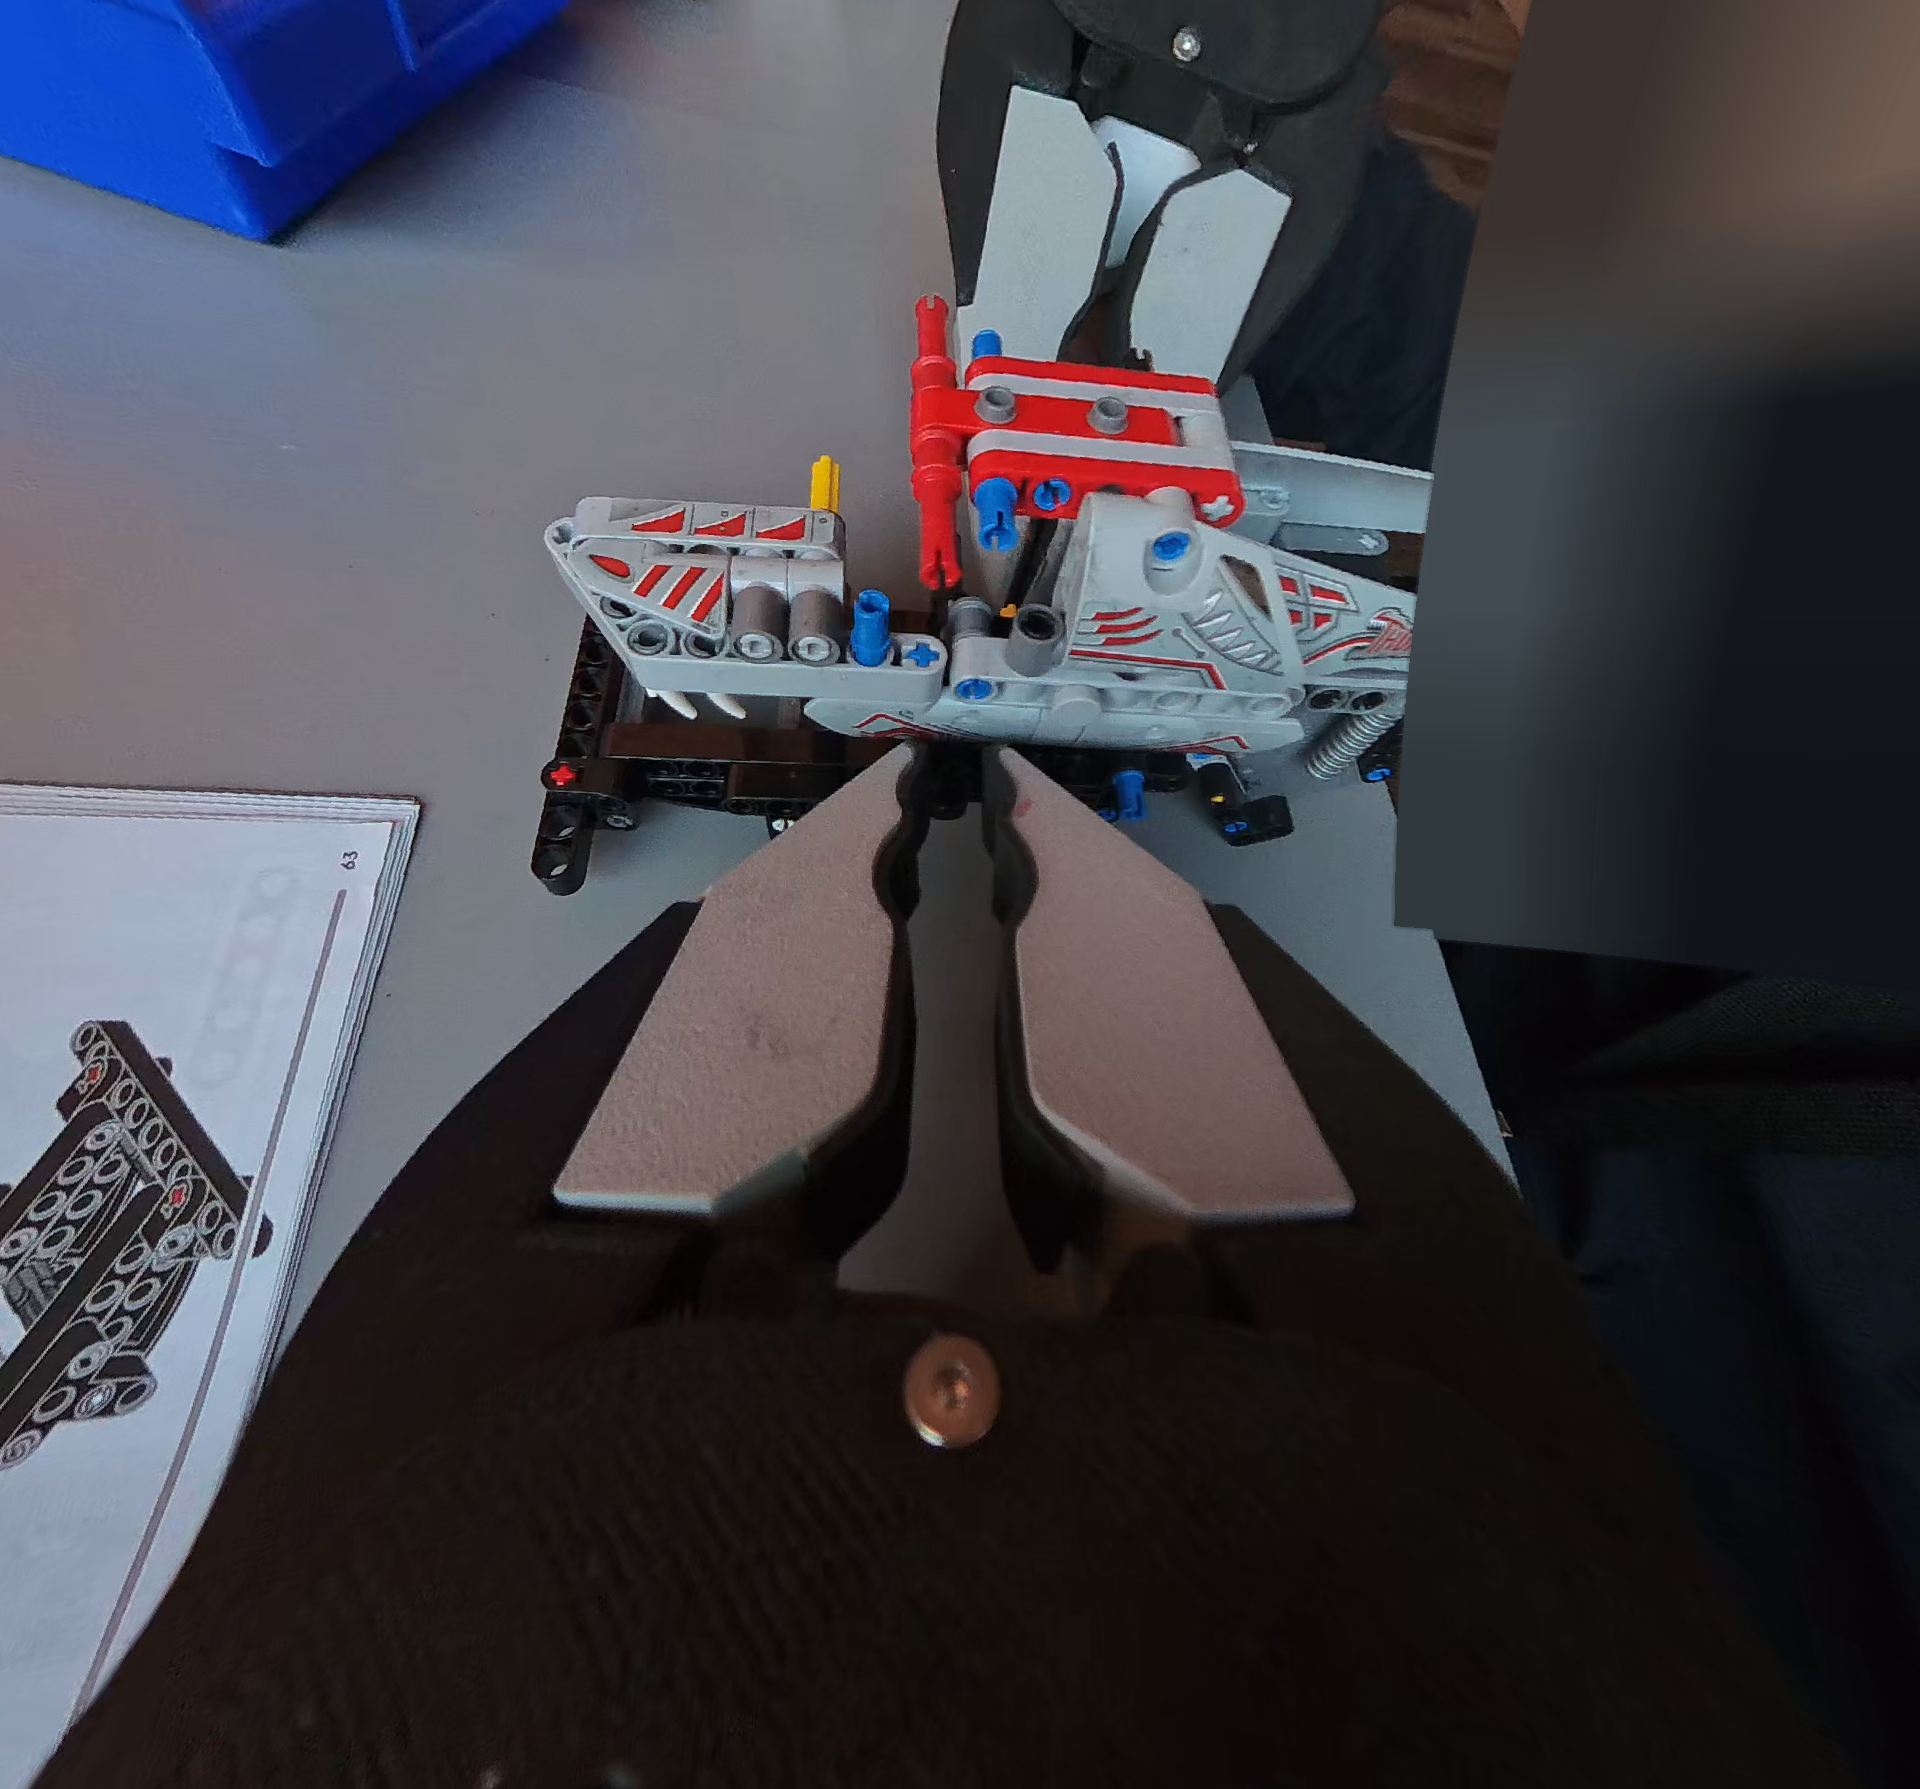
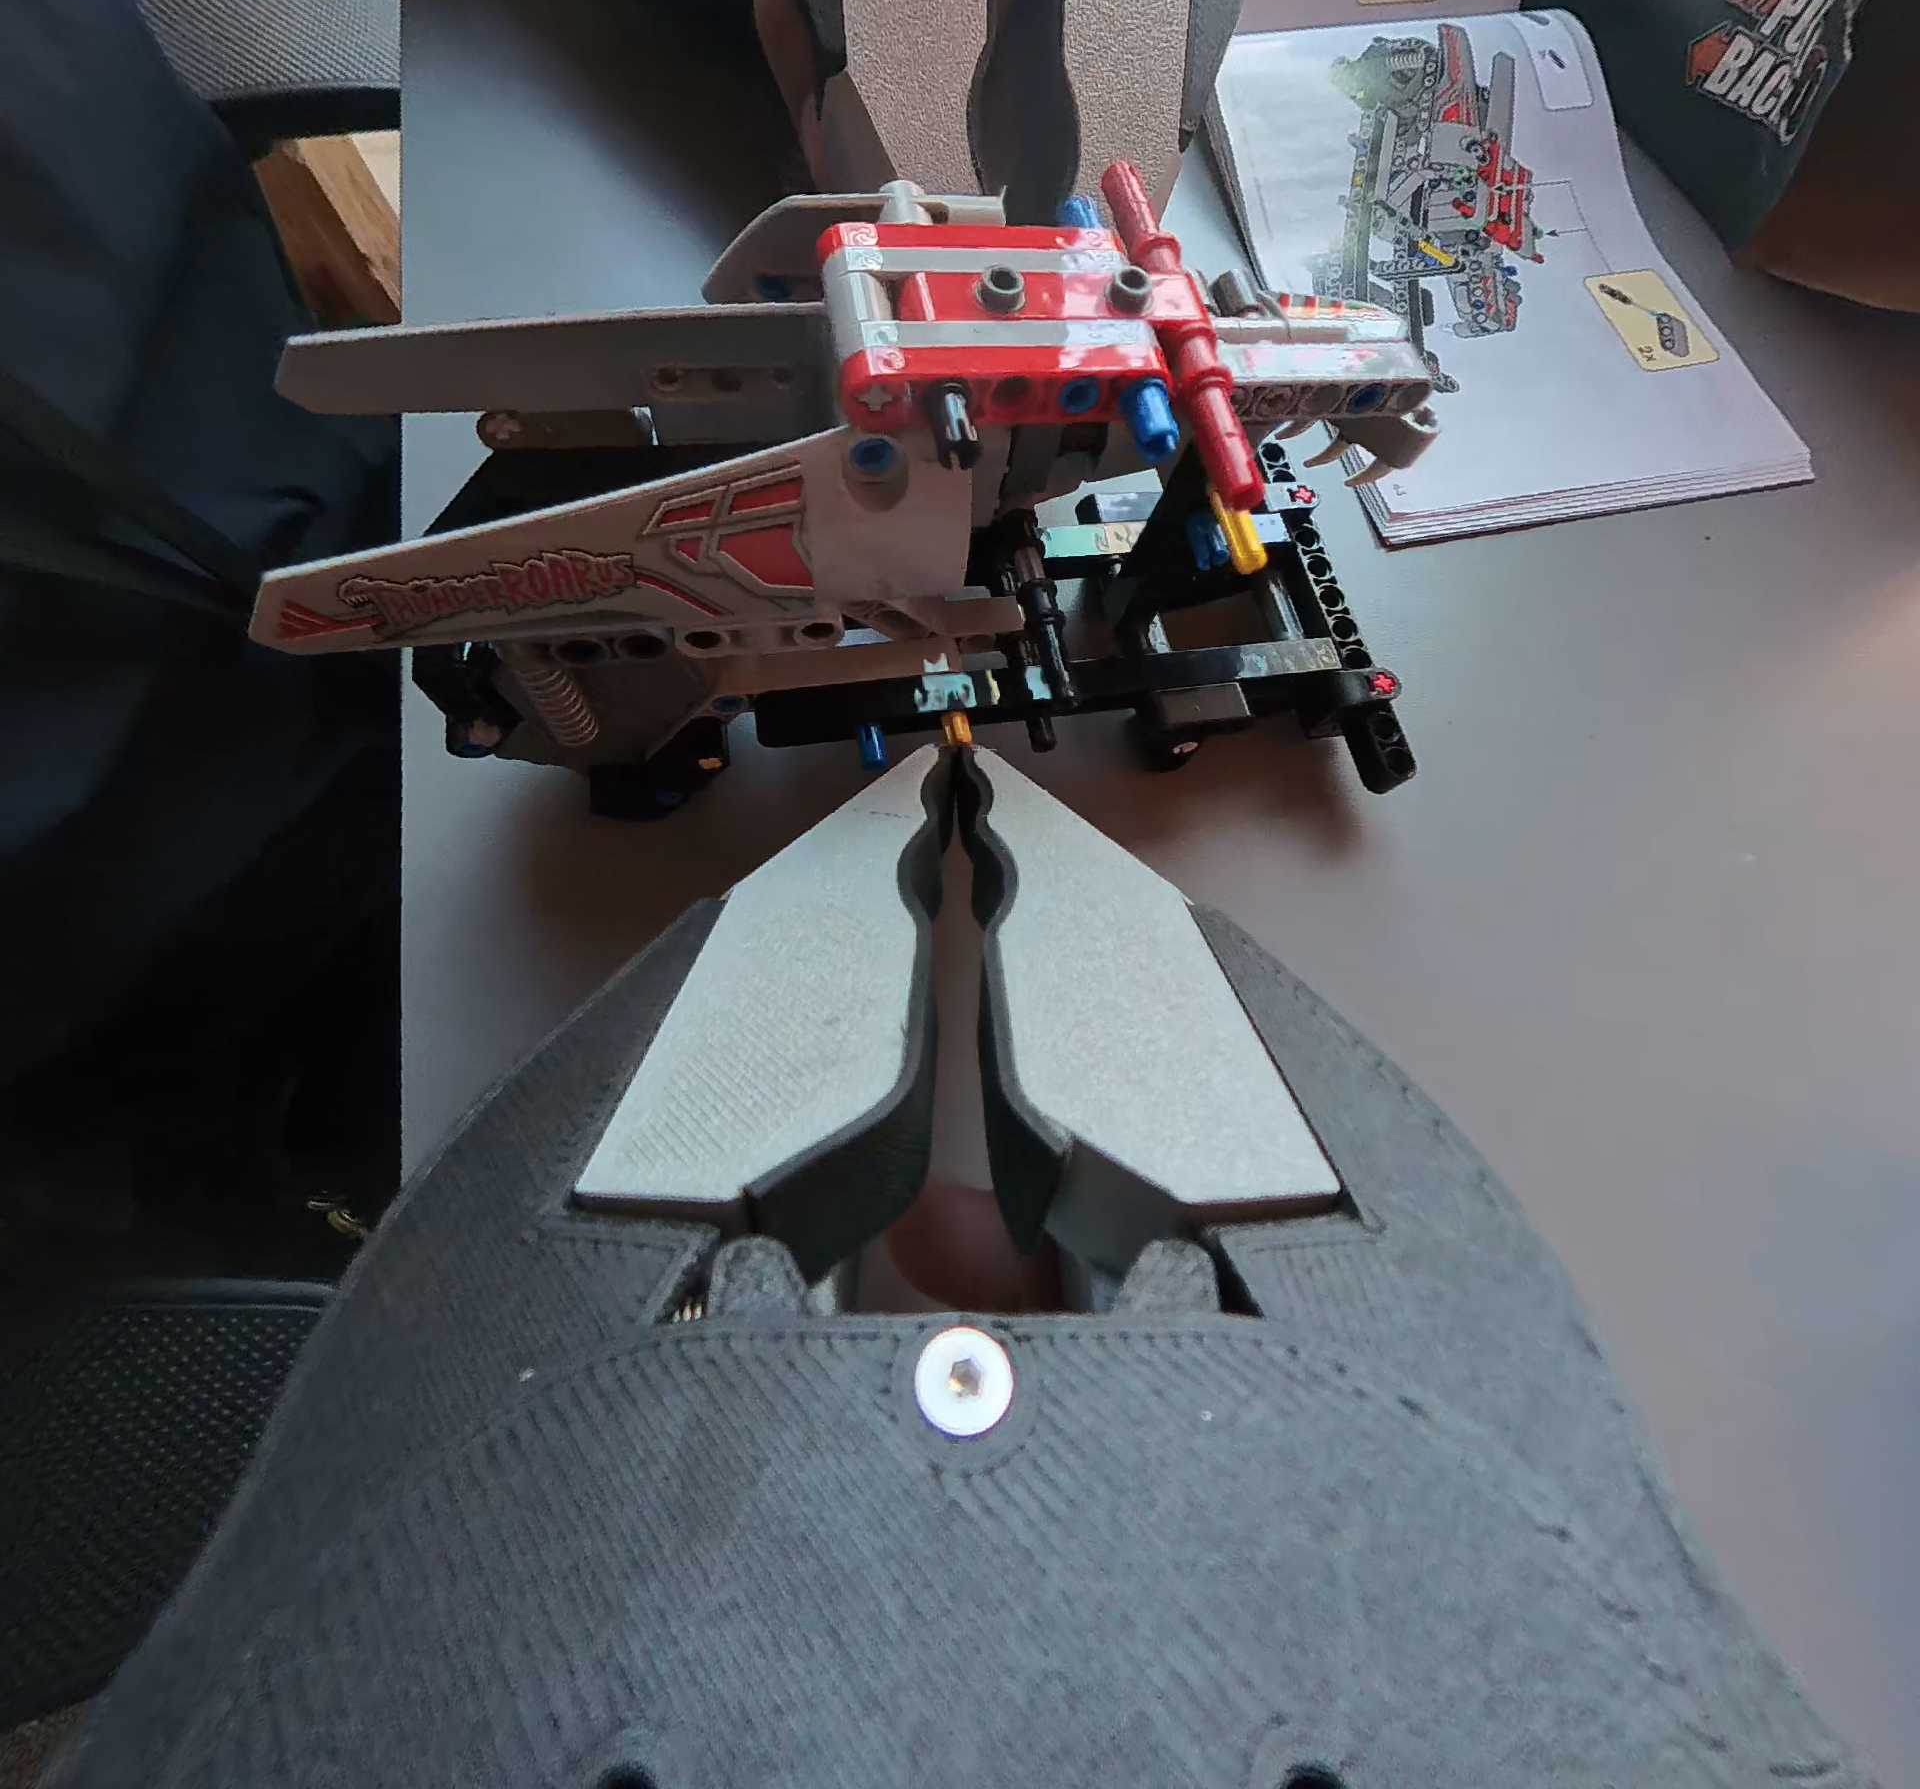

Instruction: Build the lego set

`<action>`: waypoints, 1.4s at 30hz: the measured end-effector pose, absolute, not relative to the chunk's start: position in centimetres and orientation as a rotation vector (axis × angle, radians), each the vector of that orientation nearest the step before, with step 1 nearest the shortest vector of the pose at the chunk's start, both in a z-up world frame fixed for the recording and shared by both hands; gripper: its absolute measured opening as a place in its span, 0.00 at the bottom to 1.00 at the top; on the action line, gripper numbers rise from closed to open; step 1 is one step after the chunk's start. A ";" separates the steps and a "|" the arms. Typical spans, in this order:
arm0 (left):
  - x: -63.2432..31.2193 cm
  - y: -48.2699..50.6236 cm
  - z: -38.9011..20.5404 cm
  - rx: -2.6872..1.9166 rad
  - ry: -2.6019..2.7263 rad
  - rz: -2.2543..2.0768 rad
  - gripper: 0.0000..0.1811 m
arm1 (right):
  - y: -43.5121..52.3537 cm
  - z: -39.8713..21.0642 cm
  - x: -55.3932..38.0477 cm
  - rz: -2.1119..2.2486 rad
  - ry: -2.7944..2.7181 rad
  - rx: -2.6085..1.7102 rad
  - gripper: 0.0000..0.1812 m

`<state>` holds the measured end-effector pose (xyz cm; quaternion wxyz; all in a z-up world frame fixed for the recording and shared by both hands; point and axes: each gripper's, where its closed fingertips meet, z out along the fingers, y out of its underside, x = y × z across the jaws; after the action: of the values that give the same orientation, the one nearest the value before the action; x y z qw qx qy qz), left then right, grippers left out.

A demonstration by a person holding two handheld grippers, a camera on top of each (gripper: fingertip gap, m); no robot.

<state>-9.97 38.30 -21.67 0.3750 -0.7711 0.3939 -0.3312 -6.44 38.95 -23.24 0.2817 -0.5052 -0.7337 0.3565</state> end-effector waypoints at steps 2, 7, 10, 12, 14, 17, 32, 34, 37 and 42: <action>-10.0 38.3 -21.7 -1.976 1.005 -0.850 0.03 | 39.0 -23.3 -6.5 0.933 -1.971 -1.339 0.00; -10.0 38.3 -21.7 -1.979 1.002 -0.851 0.03 | 39.0 -23.4 -6.5 0.897 -1.991 -1.315 0.00; -10.0 38.3 -21.7 -1.981 0.999 -0.858 0.03 | 39.0 -23.5 -6.6 0.870 -2.013 -1.299 0.00; -10.0 38.3 -21.7 -1.984 0.995 -0.862 0.03 | 39.1 -23.5 -6.6 0.836 -2.039 -1.283 0.00; -10.1 38.4 -21.7 -1.985 0.990 -0.860 0.03 | 39.2 -23.5 -6.7 0.786 -2.083 -1.266 0.00; -10.2 38.5 -21.6 -1.990 0.978 -0.857 0.03 | 39.3 -23.5 -6.8 0.710 -2.149 -1.256 0.00; -10.2 38.5 -21.6 -1.993 0.966 -0.860 0.03 | 39.0 -23.6 -7.1 0.706 -2.219 -1.200 0.00; -10.2 38.5 -21.6 -1.993 0.965 -0.860 0.03 | 39.0 -23.7 -7.2 0.711 -2.220 -1.196 0.00; -10.2 38.5 -21.6 -1.994 0.963 -0.862 0.03 | 39.0 -23.7 -7.2 0.710 -2.210 -1.183 0.00; -10.2 38.5 -21.6 -1.993 0.963 -0.863 0.03 | 39.0 -23.8 -7.2 0.594 -2.280 -1.113 0.00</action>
<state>-10.24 38.52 -21.60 0.3734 -0.7782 0.3761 -0.3368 -7.24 38.97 -23.76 0.2646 -0.4119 -0.8438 0.2197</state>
